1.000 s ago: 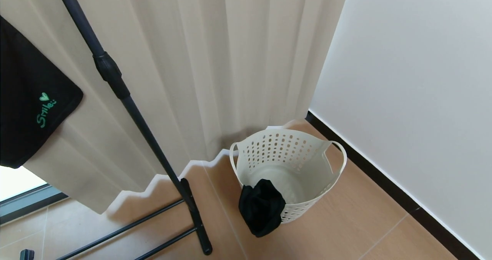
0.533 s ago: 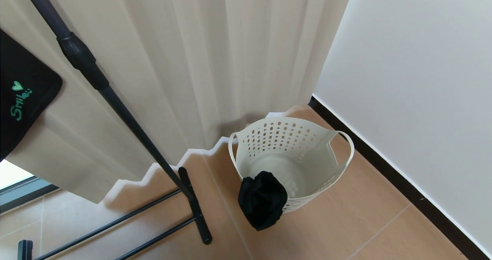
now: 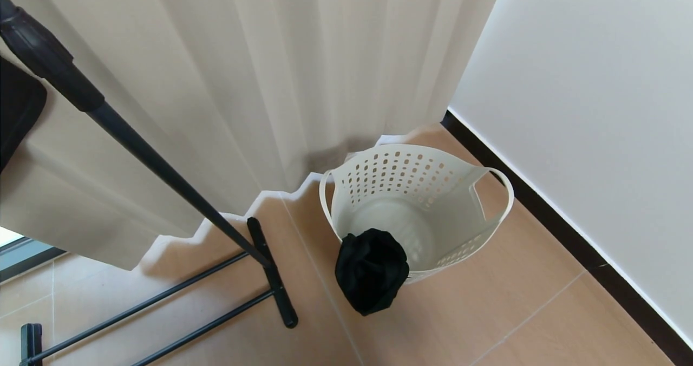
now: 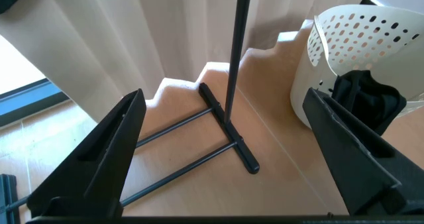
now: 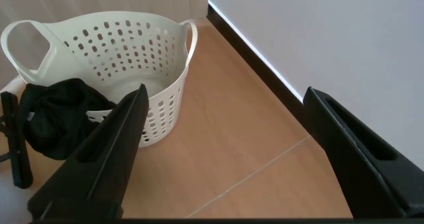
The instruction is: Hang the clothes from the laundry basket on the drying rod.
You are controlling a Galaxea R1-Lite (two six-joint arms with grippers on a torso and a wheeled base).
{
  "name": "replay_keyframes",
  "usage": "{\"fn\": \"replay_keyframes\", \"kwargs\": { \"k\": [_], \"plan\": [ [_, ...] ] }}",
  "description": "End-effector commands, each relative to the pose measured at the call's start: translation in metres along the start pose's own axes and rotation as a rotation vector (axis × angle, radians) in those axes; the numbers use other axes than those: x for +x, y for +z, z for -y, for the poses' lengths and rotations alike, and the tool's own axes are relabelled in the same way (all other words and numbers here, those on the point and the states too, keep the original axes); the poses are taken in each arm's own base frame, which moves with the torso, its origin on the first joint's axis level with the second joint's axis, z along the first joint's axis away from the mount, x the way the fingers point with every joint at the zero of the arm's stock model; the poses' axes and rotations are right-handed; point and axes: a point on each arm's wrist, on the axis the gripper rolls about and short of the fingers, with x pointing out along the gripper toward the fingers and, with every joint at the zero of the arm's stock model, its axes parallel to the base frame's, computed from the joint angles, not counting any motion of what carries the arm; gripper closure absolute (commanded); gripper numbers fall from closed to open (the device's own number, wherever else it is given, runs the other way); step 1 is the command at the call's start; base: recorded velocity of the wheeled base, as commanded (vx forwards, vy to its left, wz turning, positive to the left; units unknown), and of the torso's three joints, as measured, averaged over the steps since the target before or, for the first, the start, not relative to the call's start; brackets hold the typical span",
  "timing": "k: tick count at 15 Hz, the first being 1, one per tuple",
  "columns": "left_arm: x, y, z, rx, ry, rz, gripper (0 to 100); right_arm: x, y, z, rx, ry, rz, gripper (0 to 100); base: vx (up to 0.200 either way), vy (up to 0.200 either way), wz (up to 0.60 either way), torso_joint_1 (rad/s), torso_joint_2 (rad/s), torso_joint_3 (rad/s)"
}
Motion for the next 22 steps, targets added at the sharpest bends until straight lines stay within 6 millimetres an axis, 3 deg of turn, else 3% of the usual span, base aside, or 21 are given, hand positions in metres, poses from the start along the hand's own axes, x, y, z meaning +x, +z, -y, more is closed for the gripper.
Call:
{"fn": "replay_keyframes", "kwargs": {
  "k": [1, 8, 12, 16, 18, 22],
  "plan": [
    [0.000, 0.000, 0.000, 0.000, 0.000, 0.000, 0, 0.000, 0.000, 0.000, 0.000, -0.001, -0.001, 0, 0.000, 0.000, 0.00, 0.002, 0.01, -0.198],
    [0.000, 0.000, 0.000, -0.004, 0.000, 0.000, 0, 0.000, -0.001, 0.000, -0.004, -0.002, -0.011, 0, 0.000, 0.000, 0.00, 0.006, 0.00, -0.201],
    [0.000, 0.000, 0.000, -0.004, 0.003, -0.001, 0, 0.026, 0.001, -0.003, -0.024, 0.018, -0.287, 0, 0.000, 0.000, 0.00, 0.001, 0.01, -0.097],
    [0.000, 0.000, 0.000, -0.003, 0.002, 0.000, 0, 0.092, 0.018, -0.018, -0.013, 0.238, -0.592, 0, 0.000, 0.000, 0.00, 0.000, 0.00, 0.000],
    [0.000, 0.000, 0.000, -0.003, 0.002, 0.000, 0, 0.143, 0.021, -0.040, -0.040, 0.342, -0.605, 0, 0.000, 0.000, 0.00, 0.000, 0.00, 0.000],
    [0.000, 0.000, 0.000, -0.003, 0.002, -0.001, 0, 0.207, 0.034, -0.090, -0.116, 0.444, -0.554, 0, 0.000, 0.000, 0.00, 0.000, 0.00, 0.000]
  ]
}}
